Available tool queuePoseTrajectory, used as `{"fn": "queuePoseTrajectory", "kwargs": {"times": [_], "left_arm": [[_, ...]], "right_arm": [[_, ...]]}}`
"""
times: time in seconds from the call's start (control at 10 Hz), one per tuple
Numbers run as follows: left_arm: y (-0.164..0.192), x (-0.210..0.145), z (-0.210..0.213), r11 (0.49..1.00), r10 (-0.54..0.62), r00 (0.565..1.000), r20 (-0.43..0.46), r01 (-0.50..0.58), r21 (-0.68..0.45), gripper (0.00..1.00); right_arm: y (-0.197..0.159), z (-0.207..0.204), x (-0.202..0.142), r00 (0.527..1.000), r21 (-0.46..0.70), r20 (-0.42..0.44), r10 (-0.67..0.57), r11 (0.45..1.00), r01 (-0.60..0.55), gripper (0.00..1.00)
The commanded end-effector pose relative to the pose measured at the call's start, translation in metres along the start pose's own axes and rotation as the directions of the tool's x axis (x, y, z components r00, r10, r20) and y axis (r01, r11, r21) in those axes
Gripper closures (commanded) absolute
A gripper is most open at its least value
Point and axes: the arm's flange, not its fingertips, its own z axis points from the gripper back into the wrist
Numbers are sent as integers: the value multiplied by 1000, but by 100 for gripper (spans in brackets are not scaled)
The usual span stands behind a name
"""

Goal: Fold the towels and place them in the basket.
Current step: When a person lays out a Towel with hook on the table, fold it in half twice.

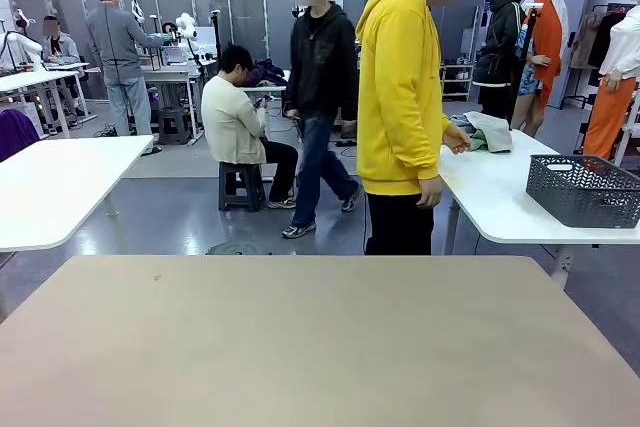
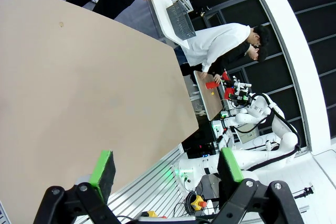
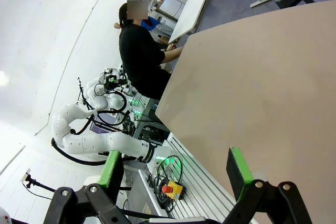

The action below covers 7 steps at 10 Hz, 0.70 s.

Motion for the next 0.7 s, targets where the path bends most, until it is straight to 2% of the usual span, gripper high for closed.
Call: {"fn": "queuePoseTrajectory", "kwargs": {"times": [0.0,0.6], "left_arm": [[0,-2,0,1000,-21,1000,0,21,-17,0],[0,-2,0,1000,-21,1000,0,21,-17,0]], "right_arm": [[0,1,2,1000,11,9,21,1000,-21,0],[0,1,2,1000,11,9,21,1000,-21,0]]}}
